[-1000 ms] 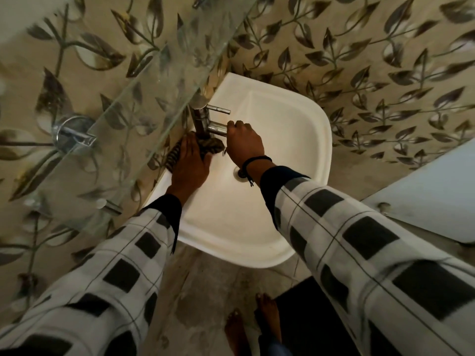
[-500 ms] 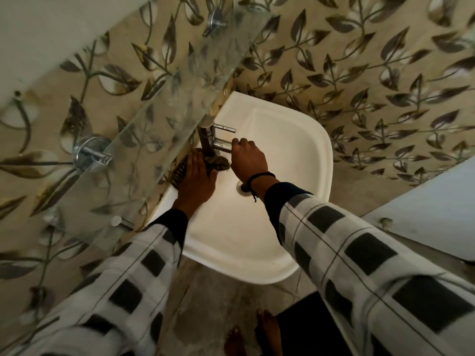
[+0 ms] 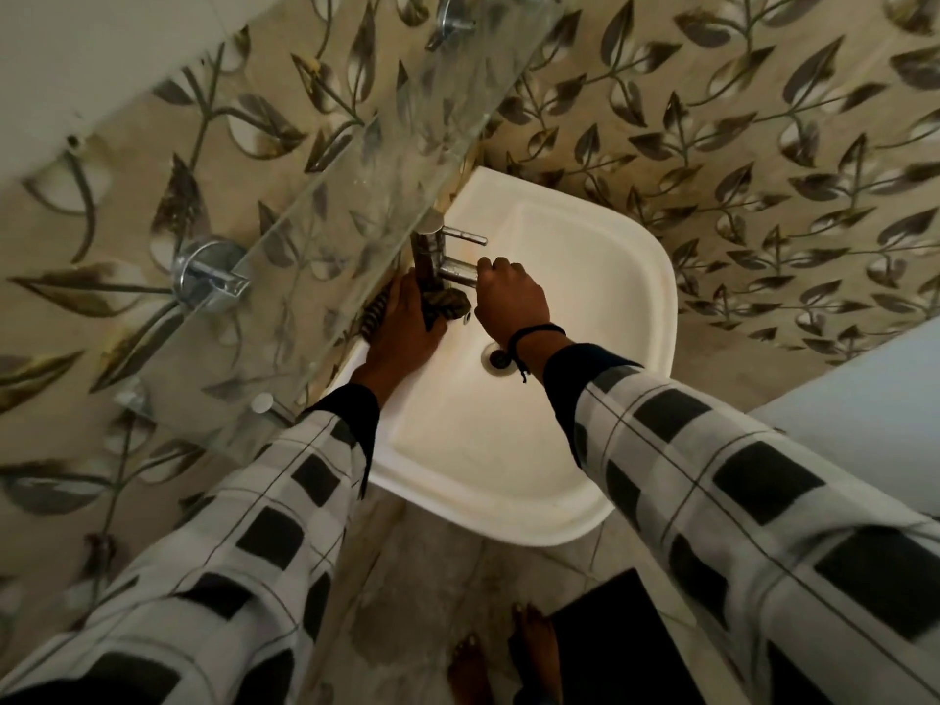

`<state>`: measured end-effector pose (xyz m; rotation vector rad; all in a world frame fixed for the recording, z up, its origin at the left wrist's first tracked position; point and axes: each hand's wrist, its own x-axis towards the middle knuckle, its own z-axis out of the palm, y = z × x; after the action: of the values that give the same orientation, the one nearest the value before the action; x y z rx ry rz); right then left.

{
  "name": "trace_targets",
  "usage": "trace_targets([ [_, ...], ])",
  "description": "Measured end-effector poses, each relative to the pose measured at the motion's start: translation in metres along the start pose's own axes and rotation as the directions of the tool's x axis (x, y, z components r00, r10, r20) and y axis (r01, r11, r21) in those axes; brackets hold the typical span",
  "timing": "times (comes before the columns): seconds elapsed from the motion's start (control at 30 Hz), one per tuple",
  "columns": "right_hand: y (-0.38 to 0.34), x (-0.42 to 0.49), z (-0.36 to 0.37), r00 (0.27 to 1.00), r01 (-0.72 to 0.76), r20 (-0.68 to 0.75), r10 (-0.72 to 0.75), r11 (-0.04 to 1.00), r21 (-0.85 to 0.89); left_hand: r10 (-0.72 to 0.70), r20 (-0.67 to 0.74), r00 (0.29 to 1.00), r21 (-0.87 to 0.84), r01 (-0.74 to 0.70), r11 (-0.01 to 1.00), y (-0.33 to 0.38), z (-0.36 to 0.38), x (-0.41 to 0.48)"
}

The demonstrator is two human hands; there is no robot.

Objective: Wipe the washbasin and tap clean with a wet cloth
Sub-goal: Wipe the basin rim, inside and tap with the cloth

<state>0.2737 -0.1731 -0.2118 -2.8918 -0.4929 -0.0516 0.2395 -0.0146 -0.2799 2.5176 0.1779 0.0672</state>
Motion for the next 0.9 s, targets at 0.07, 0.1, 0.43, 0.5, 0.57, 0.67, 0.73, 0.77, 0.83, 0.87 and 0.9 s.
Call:
trace_targets([
  [0.07, 0.001, 0.001, -0.002, 1.000, 0.001, 0.013, -0.001, 1.000, 0.008, 0.024, 0.005, 1.000, 0.011, -0.024, 1.000, -0.004, 0.000, -0.008],
  [0.1, 0.002, 0.002, -0.002, 1.000, 0.002, 0.020, -0.002, 1.000, 0.011, 0.028, 0.011, 1.000, 0.040, -0.029, 0.999, -0.008, 0.000, -0.017],
  [0.43, 0.000, -0.001, -0.006, 0.998, 0.003, 0.060, -0.003, 1.000, 0.008, -0.026, -0.005, 1.000, 0.227, 0.026, 0.973, -0.044, -0.009, -0.124],
  [0.5, -0.001, -0.001, -0.006, 0.998, 0.000, 0.064, 0.000, 1.000, 0.008, -0.006, 0.004, 1.000, 0.270, 0.004, 0.963, -0.044, -0.008, -0.120],
  [0.57, -0.002, -0.001, -0.005, 0.998, -0.001, 0.064, 0.001, 1.000, 0.003, 0.032, 0.041, 0.999, 0.302, -0.043, 0.952, -0.040, -0.010, -0.094],
  [0.67, -0.002, 0.000, -0.006, 0.998, -0.011, 0.054, 0.012, 1.000, -0.008, 0.039, 0.116, 0.992, 0.310, -0.074, 0.948, -0.024, -0.006, -0.037],
  [0.73, -0.002, -0.001, -0.004, 0.999, -0.016, 0.038, 0.017, 1.000, -0.023, -0.002, 0.123, 0.992, 0.304, -0.036, 0.952, -0.014, 0.002, -0.015],
  [0.77, -0.002, 0.000, -0.004, 0.999, -0.015, 0.030, 0.016, 1.000, -0.026, -0.002, 0.101, 0.995, 0.315, -0.030, 0.949, -0.013, 0.007, -0.011],
  [0.83, -0.003, -0.001, -0.003, 1.000, -0.010, 0.026, 0.011, 1.000, -0.030, 0.027, 0.058, 0.998, 0.343, -0.045, 0.938, -0.014, 0.011, -0.013],
  [0.87, -0.004, -0.001, -0.003, 1.000, -0.009, 0.022, 0.009, 0.999, -0.034, 0.047, 0.035, 0.998, 0.350, -0.056, 0.935, -0.014, 0.012, -0.015],
  [0.9, -0.004, -0.001, -0.004, 1.000, -0.012, 0.026, 0.013, 0.999, -0.035, 0.070, 0.004, 0.998, 0.357, -0.067, 0.932, -0.010, 0.012, -0.018],
])
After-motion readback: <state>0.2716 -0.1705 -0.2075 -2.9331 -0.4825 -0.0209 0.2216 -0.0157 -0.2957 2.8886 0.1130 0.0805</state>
